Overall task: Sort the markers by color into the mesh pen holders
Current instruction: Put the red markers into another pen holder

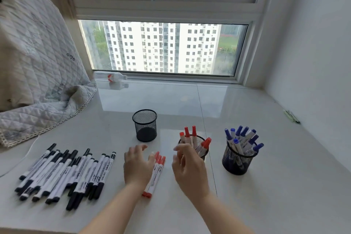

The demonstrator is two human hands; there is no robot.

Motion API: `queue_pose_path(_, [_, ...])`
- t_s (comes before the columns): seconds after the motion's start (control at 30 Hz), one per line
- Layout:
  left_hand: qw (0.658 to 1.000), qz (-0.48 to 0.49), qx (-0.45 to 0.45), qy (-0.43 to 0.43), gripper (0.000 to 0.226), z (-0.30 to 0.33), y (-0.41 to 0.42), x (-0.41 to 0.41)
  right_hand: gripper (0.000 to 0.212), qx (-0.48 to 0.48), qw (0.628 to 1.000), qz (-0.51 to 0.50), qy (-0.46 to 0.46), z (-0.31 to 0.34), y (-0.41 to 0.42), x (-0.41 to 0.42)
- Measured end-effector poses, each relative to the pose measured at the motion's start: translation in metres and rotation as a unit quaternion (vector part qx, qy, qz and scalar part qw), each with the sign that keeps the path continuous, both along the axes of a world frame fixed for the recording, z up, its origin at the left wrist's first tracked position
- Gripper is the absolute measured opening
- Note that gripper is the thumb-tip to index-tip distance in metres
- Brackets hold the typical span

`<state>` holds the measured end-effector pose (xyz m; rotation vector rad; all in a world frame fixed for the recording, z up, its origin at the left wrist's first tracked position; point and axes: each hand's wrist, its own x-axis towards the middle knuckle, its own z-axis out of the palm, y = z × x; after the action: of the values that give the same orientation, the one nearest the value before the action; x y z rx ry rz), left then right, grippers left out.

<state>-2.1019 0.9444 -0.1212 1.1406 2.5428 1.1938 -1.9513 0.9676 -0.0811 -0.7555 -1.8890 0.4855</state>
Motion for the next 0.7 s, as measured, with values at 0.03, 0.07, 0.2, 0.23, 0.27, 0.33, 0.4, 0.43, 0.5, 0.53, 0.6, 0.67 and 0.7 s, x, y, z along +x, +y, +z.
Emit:
queue_pose_path(0.03, [0.999, 0.005, -0.047, 0.012, 0.038, -0.005, -0.004, -0.004, 0.009, -0.018, 0.999, 0.012, -0.024, -0.008, -0.005, -0.004])
queue_pose_path(0.07, [0.997, 0.007, -0.077, 0.016, 0.045, -0.01, -0.008, -0.007, 0.008, -0.048, 0.997, 0.021, -0.054, -0.015, -0.009, -0.007])
queue_pose_path(0.2, [0.99, 0.009, -0.134, 0.04, 0.063, -0.023, -0.014, -0.009, 0.012, -0.195, 0.967, 0.02, -0.163, -0.036, -0.009, -0.023])
queue_pose_path(0.23, [0.989, 0.008, -0.141, 0.044, 0.064, -0.024, -0.013, -0.008, 0.013, -0.224, 0.958, 0.01, -0.179, -0.038, -0.007, -0.027])
queue_pose_path(0.27, [0.989, 0.008, -0.144, 0.044, 0.065, -0.024, -0.013, -0.008, 0.016, -0.247, 0.948, -0.005, -0.199, -0.041, -0.004, -0.032])
queue_pose_path(0.33, [0.988, 0.01, -0.147, 0.038, 0.064, -0.026, -0.014, -0.009, 0.026, -0.269, 0.924, -0.05, -0.266, -0.044, 0.002, -0.04])
queue_pose_path(0.4, [0.988, 0.008, -0.152, 0.038, 0.063, -0.029, -0.015, -0.013, 0.036, -0.273, 0.899, -0.093, -0.329, -0.048, 0.008, -0.048])
queue_pose_path(0.43, [0.986, 0.007, -0.161, 0.04, 0.064, -0.031, -0.016, -0.015, 0.04, -0.277, 0.889, -0.106, -0.349, -0.05, 0.011, -0.052])
queue_pose_path(0.5, [0.982, 0.01, -0.183, 0.047, 0.067, -0.034, -0.017, -0.019, 0.048, -0.295, 0.872, -0.122, -0.372, -0.052, 0.015, -0.063])
queue_pose_path(0.53, [0.981, 0.013, -0.188, 0.05, 0.066, -0.035, -0.017, -0.019, 0.052, -0.304, 0.864, -0.13, -0.38, -0.052, 0.016, -0.07])
queue_pose_path(0.6, [0.98, 0.022, -0.192, 0.054, 0.063, -0.036, -0.016, -0.018, 0.054, -0.311, 0.854, -0.141, -0.392, -0.052, 0.017, -0.081])
queue_pose_path(0.67, [0.979, 0.028, -0.194, 0.054, 0.056, -0.036, -0.015, -0.017, 0.049, -0.31, 0.85, -0.137, -0.403, -0.052, 0.019, -0.087])
queue_pose_path(0.7, [0.98, 0.028, -0.192, 0.051, 0.052, -0.036, -0.014, -0.017, 0.046, -0.308, 0.848, -0.133, -0.411, -0.052, 0.021, -0.087])
